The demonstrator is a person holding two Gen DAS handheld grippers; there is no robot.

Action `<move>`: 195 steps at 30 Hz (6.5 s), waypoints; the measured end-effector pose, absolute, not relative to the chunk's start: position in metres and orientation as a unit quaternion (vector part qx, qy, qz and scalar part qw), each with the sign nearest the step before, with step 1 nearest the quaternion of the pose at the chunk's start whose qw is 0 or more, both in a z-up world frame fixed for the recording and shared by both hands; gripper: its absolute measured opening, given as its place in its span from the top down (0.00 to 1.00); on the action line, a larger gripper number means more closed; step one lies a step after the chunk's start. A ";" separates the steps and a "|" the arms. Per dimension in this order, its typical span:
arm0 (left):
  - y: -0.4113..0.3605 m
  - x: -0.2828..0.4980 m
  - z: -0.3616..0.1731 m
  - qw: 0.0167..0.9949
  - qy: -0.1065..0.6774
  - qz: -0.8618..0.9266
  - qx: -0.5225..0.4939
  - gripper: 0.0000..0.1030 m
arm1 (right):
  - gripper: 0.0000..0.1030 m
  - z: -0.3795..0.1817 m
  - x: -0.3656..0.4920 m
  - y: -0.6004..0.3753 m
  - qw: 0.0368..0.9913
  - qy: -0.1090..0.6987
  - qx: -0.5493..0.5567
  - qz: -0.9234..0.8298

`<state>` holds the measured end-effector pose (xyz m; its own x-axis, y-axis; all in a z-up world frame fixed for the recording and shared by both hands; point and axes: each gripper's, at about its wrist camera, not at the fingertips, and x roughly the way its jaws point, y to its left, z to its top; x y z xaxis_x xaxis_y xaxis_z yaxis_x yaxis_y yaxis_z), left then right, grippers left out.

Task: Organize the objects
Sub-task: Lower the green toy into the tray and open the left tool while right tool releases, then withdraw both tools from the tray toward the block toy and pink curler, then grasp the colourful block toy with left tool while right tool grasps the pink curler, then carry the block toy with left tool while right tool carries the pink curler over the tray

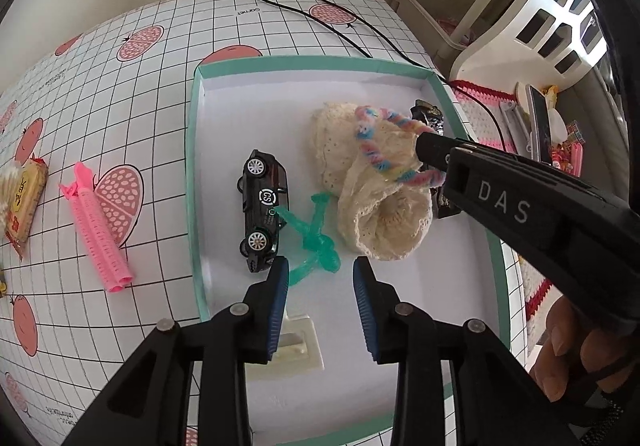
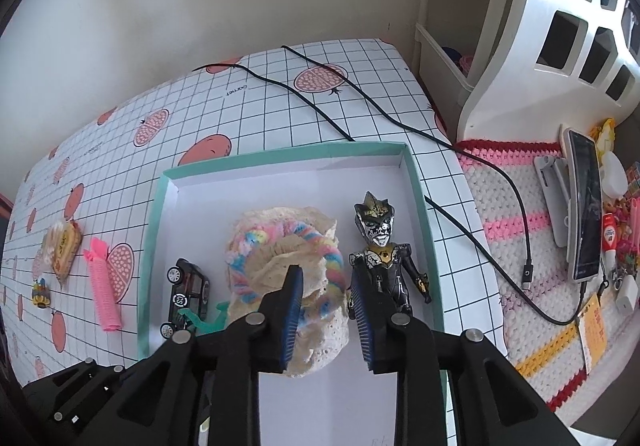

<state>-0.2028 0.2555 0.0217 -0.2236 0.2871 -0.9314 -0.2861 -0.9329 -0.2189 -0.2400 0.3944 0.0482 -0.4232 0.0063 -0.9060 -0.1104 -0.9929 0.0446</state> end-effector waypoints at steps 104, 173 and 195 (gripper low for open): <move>-0.129 -0.249 0.077 -0.100 -0.254 0.846 -0.458 0.00 | 0.01 0.082 -0.273 0.158 -0.131 -0.087 -0.499 0.852; -0.139 -0.230 0.017 -0.194 -0.255 0.777 -0.542 0.62 | 0.73 0.033 -0.284 0.167 -0.170 -0.042 -0.562 0.809; -0.040 -0.251 0.090 -0.108 -0.235 0.837 -0.483 0.62 | 0.72 0.087 -0.282 0.256 -0.133 0.020 -0.523 0.842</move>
